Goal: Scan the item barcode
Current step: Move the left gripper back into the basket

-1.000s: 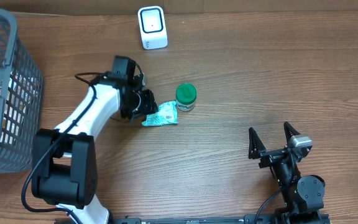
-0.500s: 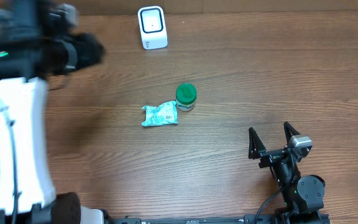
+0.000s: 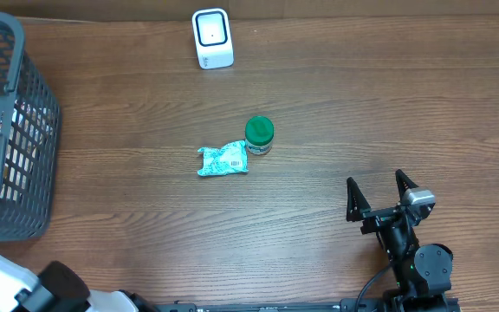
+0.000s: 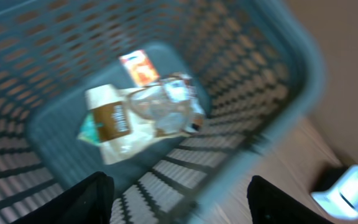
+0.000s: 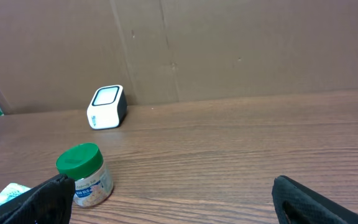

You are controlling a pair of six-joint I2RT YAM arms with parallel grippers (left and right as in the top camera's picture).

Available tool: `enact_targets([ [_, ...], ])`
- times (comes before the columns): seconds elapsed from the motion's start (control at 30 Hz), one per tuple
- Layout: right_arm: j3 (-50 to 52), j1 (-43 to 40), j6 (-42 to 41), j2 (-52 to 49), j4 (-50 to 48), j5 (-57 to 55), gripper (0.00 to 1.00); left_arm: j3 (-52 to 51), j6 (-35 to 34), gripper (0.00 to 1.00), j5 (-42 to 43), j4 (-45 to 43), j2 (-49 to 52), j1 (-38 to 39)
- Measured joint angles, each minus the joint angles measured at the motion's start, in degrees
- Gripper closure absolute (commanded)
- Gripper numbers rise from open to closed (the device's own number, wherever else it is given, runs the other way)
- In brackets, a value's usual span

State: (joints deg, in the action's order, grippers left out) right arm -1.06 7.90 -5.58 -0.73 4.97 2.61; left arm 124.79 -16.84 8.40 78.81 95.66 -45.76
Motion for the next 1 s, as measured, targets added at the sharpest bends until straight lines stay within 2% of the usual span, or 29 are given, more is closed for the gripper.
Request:
enact_targets([
  [0.13,0.00,0.00,0.00,0.00,0.04,-0.02,0.00,-2.45,0.37,0.25,-0.59,-0.13,3.87,-2.89],
  [0.37,0.00,0.00,0.02,0.00,0.02,-0.02,0.00,-11.04,2.91,0.25,-3.21,-3.72,9.49,-3.32],
  [0.53,0.00,0.00,0.00,0.00,0.02,-0.02,0.00,-20.31,3.10,0.24,-7.89,-9.99,9.75,-4.02],
  [0.63,0.00,0.00,0.04,0.00,0.00,0.00,0.00,-25.49,3.19,0.20,-9.35,-15.26,9.75,-5.51],
  [0.83,0.00,0.00,0.02,0.00,0.00,0.00,0.00,-34.47,5.70,0.31,-10.82,-25.51,9.75,-8.35],
  [1.0,0.00,0.02,0.02,0.00,0.00,0.00,0.00,-38.40,8.94,0.32,-11.32,-31.52,9.75,-8.33],
])
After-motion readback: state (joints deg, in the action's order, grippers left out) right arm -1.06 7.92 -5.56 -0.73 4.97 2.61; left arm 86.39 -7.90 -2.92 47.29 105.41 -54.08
